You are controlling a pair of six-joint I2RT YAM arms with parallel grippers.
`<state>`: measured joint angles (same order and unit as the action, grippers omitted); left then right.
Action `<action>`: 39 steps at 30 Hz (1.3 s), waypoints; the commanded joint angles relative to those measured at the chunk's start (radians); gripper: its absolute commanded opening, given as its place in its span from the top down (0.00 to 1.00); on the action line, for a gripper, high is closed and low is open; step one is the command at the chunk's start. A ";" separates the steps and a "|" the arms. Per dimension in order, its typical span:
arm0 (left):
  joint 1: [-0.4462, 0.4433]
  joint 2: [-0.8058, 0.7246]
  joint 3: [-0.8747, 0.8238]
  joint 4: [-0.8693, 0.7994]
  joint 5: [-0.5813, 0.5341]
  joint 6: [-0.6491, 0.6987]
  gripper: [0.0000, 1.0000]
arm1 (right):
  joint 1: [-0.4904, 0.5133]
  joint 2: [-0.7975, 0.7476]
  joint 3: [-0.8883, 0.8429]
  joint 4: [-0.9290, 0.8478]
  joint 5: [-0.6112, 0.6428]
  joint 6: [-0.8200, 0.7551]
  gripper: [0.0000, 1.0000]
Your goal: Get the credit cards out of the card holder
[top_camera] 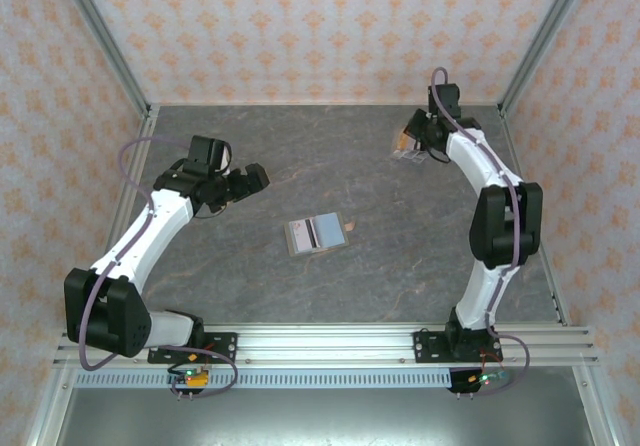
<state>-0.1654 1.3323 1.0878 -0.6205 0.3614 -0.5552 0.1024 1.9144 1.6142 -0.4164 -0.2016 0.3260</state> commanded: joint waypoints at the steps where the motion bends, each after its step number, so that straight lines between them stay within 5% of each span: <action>1: 0.009 0.015 0.040 -0.034 -0.011 0.041 0.00 | -0.004 0.090 0.110 -0.075 0.083 -0.071 0.99; 19: 0.013 0.041 -0.006 0.008 0.030 0.027 0.00 | -0.030 0.279 0.255 -0.094 0.136 -0.123 0.99; 39: 0.019 0.054 -0.033 0.019 0.026 0.001 0.00 | -0.041 0.308 0.268 -0.117 -0.007 -0.205 0.99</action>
<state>-0.1555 1.3777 1.0702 -0.6136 0.3851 -0.5510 0.0662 2.2276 1.8931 -0.5056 -0.1776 0.1444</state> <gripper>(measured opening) 0.999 0.049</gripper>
